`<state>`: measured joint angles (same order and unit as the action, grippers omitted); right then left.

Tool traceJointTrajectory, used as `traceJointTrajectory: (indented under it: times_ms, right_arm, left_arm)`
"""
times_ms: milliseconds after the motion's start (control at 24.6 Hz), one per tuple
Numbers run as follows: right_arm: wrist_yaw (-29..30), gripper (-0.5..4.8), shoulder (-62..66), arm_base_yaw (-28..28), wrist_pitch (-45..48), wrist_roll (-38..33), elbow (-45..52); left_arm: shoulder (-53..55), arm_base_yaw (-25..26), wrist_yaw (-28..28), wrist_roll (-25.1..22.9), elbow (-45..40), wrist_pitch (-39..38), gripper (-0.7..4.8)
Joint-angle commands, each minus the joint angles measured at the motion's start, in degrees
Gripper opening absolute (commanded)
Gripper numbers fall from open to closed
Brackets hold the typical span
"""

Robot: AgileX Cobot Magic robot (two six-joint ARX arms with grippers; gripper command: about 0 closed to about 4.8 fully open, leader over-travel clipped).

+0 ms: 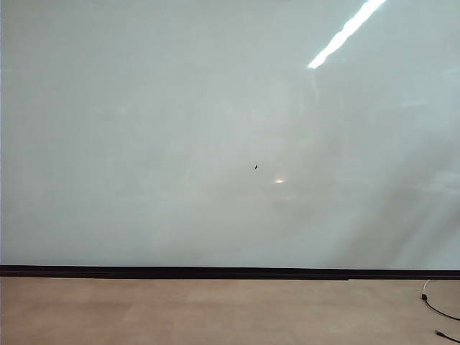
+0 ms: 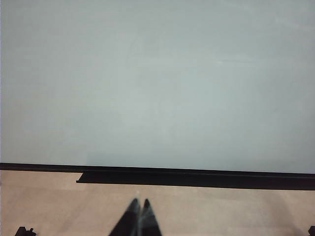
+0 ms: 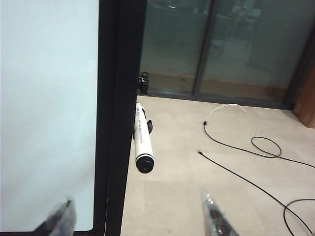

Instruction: Pick up the pen on the shelf to the right of the whiteboard and draw a cross mark.

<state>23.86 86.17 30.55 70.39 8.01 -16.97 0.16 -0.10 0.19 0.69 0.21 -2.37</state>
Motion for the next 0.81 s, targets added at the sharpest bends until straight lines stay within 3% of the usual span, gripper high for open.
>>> traceJointTrajectory:
  times_ms: [41,284,609,812]
  right_arm:
    - [2.5,3.29,3.1,0.7,3.3,-0.1,-1.7]
    - [6.1,3.29,13.9,1.1,10.4,-3.7,-6.6]
    - [11.0,3.28,21.9,0.9,10.5,-11.0,-15.2]
    - [10.9,3.28,23.5,0.1,10.5,-14.4,-18.1]
  left_arm:
    - [0.0,0.0,0.0,-0.2,0.2,0.7,-0.04]
    - [0.0,0.0,0.0,-0.2,0.2,0.7,-0.04]
    - [0.0,0.0,0.0,-0.2,0.2,0.7,-0.04]
    - [0.0,0.0,0.0,-0.2,0.2,0.7,-0.05]
